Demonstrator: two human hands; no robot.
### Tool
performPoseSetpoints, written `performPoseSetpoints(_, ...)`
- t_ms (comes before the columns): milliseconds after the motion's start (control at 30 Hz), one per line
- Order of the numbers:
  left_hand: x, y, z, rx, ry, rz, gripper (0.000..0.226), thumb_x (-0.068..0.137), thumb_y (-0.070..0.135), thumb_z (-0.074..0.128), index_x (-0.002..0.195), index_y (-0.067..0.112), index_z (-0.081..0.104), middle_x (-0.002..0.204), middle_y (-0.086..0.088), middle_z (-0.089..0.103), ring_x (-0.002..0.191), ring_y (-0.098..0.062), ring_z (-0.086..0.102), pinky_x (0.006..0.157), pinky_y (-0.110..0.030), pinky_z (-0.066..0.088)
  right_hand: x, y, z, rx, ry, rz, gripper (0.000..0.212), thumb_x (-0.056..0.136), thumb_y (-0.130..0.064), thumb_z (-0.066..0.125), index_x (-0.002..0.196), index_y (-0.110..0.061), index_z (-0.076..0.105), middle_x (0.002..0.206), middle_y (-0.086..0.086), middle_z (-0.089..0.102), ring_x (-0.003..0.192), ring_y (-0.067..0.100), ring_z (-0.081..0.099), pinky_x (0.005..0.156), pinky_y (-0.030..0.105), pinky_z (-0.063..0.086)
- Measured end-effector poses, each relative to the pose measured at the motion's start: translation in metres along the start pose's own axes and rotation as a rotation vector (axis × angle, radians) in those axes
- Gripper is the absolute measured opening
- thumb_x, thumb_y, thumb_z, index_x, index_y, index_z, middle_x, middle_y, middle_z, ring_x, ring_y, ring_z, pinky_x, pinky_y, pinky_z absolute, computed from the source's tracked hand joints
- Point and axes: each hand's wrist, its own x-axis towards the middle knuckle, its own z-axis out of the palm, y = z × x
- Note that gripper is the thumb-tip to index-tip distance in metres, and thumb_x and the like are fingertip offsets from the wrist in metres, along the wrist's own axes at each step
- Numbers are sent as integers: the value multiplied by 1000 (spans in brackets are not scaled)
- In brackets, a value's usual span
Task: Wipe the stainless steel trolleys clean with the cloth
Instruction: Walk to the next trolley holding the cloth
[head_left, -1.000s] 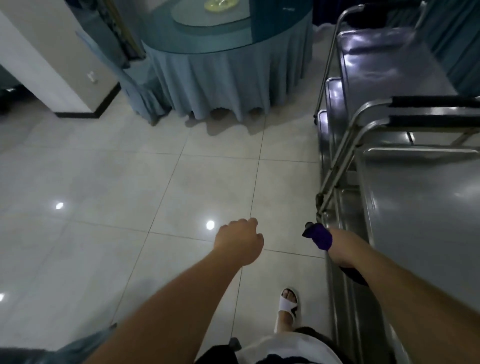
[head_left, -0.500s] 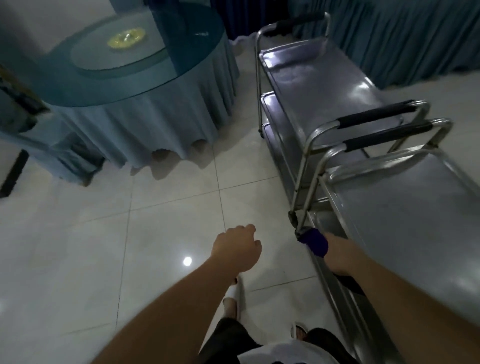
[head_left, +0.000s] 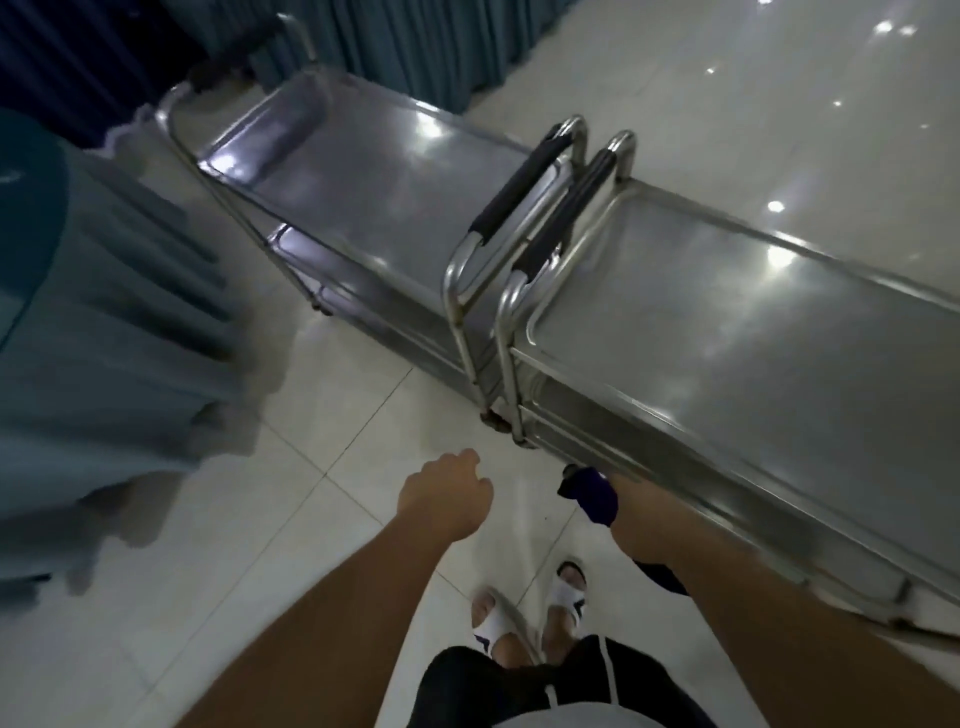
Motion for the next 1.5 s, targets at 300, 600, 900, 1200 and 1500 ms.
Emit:
performPoseSetpoints(300,68,6,-11,-15,-118,19,55,106,46,40,158,29,40,156,-3,50,137,-26,52,110,-43,45,51,13,-5,241,25,45,31,106,-21,52,133,-8,61,130,14,66,121,29,61,107,40,47)
performPoseSetpoints(600,192,-16,1,15,-218,158,57,107,40,44,161,25,36,161,-6,47,141,-28,49,114,-42,43,106,-14,9,392,96,175,23,107,-24,51,126,-20,64,116,6,70,104,24,64,93,37,51)
performPoseSetpoints(900,304,-36,55,-225,-54,178,37,98,44,59,132,32,55,128,0,63,119,-29,62,94,-35,49,231,-19,68,450,272,242,25,102,-14,52,127,-16,57,91,2,63,82,21,60,72,35,46)
performPoseSetpoints(1200,394,-29,123,-583,82,315,24,88,41,76,106,37,61,86,15,71,68,14,66,42,-7,43,322,17,103,686,544,145,53,92,-6,57,141,-20,45,92,-3,61,83,19,63,64,32,46)
performPoseSetpoints(1500,448,4,152,-1017,400,603,34,93,27,69,83,-5,62,60,4,58,55,-5,56,53,-17,47,400,9,84,743,1060,-132,46,93,-11,52,130,-38,48,97,-9,66,84,9,64,70,28,53)
